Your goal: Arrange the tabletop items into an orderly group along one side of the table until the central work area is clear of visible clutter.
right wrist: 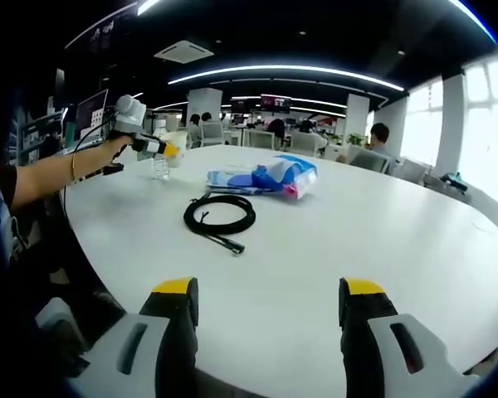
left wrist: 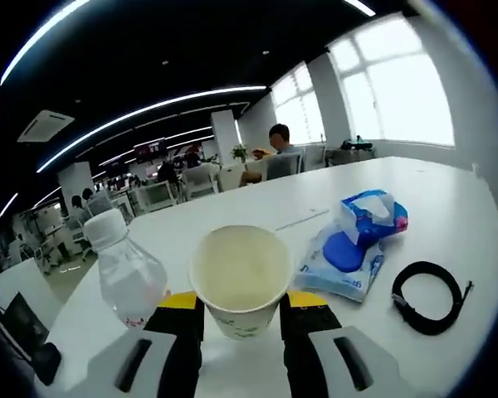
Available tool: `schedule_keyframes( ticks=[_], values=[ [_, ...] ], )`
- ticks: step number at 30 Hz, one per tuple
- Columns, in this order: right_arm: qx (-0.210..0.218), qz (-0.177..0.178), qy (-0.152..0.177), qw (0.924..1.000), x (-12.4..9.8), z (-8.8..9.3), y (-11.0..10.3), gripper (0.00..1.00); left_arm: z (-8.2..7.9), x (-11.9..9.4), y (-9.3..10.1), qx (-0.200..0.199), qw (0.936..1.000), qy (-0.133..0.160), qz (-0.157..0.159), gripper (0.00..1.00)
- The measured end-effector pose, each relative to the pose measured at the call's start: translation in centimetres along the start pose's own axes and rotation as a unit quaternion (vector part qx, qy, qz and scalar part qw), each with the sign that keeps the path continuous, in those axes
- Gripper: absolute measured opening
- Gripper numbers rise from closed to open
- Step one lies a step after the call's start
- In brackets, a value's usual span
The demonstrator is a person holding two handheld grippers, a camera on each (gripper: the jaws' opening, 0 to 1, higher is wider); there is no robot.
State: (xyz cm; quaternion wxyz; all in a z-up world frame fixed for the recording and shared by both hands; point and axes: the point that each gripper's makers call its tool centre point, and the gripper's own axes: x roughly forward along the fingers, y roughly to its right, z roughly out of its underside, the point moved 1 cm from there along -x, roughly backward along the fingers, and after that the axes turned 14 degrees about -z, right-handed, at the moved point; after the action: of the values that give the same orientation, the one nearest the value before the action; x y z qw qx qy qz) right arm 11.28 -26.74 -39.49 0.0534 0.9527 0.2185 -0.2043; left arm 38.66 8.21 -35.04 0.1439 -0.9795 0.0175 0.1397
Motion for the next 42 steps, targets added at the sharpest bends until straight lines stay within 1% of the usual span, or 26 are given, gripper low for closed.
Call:
schedule_keyframes(
  ticks=[1, 4, 7, 11, 12, 15, 20, 26, 30, 31, 32, 37, 42],
  values=[
    [0.001, 0.000, 0.000, 1.0000, 0.0, 0.0, 0.0, 0.66, 0.3, 0.1, 0.0, -0.009, 0.9999, -0.013, -0.003, 0.35],
    [0.000, 0.000, 0.000, 1.0000, 0.0, 0.0, 0.0, 0.66, 0.4, 0.2, 0.2, -0.005, 0.9998, -0.019, -0.005, 0.35],
    [0.000, -0.002, 0.001, 1.0000, 0.0, 0.0, -0.1, 0.66, 0.2, 0.1, 0.5, -0.001, 0.9998, -0.019, -0.005, 0.35],
    [0.001, -0.001, 0.001, 1.0000, -0.1, 0.1, 0.0, 0.65, 0.2, 0.1, 0.8, 0.005, 0.9996, -0.027, -0.010, 0.35],
    [0.001, -0.001, 0.002, 1.0000, -0.1, 0.0, 0.0, 0.65, 0.4, 0.2, 0.8, 0.006, 0.9994, -0.032, -0.010, 0.35],
    [-0.001, 0.000, 0.003, 1.0000, -0.2, 0.0, 0.0, 0.65, 1.3, 0.4, 0.7, -0.004, 0.9975, -0.068, -0.015, 0.35],
    [-0.001, -0.002, 0.004, 1.0000, -0.2, -0.1, -0.1, 0.65, 1.9, 0.8, 0.5, -0.018, 0.9959, -0.085, -0.023, 0.35],
    [-0.001, -0.003, 0.004, 1.0000, -0.2, -0.1, 0.0, 0.65, 2.1, 1.3, 0.3, -0.023, 0.9951, -0.092, -0.029, 0.35],
    [-0.001, -0.002, 0.004, 1.0000, -0.3, 0.0, 0.0, 0.65, 2.7, 1.5, 0.5, -0.020, 0.9946, -0.097, -0.031, 0.35],
    [-0.001, -0.002, 0.004, 1.0000, -0.3, 0.0, 0.0, 0.65, 2.8, 1.5, 0.6, -0.018, 0.9946, -0.097, -0.031, 0.35],
    [-0.001, 0.000, 0.003, 1.0000, -0.4, 0.0, 0.1, 0.65, 2.8, 1.4, 0.9, -0.015, 0.9951, -0.095, -0.023, 0.35],
    [0.002, 0.002, 0.004, 1.0000, -0.5, 0.2, 0.2, 0.65, 3.2, 1.5, 1.1, -0.013, 0.9947, -0.100, -0.021, 0.35],
    [0.003, 0.001, 0.003, 1.0000, -0.5, 0.3, 0.2, 0.65, 3.4, 1.6, 1.5, -0.029, 0.9949, -0.096, -0.014, 0.35]
  ],
)
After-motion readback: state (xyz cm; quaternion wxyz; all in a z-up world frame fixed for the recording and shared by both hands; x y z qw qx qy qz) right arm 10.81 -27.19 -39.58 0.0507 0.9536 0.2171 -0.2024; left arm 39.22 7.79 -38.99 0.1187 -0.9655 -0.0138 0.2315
